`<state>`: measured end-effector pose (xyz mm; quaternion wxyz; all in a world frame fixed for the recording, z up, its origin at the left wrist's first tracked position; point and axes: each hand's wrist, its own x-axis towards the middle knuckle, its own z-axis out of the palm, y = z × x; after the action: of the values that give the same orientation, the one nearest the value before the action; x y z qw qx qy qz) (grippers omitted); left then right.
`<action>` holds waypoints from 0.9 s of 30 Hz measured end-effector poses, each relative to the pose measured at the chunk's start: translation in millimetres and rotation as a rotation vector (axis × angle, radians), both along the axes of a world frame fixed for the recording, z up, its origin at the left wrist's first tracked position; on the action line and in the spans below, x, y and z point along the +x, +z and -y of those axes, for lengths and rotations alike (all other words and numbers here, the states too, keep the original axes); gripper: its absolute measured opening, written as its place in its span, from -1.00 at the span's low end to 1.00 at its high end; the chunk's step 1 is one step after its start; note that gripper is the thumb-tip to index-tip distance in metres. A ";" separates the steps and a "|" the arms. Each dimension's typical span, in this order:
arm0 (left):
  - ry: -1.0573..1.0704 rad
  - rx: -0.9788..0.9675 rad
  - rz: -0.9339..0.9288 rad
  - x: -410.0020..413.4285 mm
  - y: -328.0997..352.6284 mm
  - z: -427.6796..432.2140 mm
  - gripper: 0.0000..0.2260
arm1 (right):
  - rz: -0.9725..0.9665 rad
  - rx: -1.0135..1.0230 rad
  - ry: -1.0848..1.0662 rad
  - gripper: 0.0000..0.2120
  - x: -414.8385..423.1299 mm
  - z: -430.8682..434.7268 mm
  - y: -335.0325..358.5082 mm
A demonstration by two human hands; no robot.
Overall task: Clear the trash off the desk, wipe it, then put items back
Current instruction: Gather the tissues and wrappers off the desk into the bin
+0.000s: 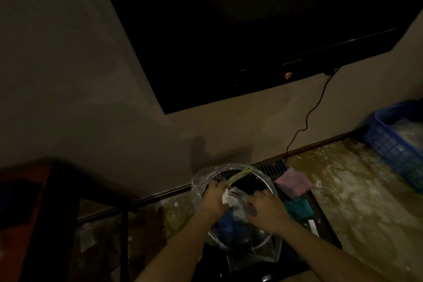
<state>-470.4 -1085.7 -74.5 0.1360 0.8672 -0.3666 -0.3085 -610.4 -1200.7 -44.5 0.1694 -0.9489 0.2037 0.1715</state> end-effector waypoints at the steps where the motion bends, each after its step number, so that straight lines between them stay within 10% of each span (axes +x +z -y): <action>1: 0.040 -0.040 0.041 0.3 9.7 -6.1 -0.50 | 0.028 0.012 -0.006 -0.65 0.9 1.5 5.3; 15: 0.459 -0.036 0.276 -45.9 81.0 -164.3 -0.64 | 0.217 0.019 0.275 -0.70 22.1 -77.1 62.0; 27: 0.869 -0.043 0.324 -94.1 107.0 -478.0 -0.58 | 0.230 0.034 0.749 -0.67 77.1 -364.7 70.9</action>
<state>-564.5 -607.7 32.5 0.2117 0.9744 0.0081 -0.0755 -533.3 -835.9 26.4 0.1327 -0.9676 -0.1799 0.1175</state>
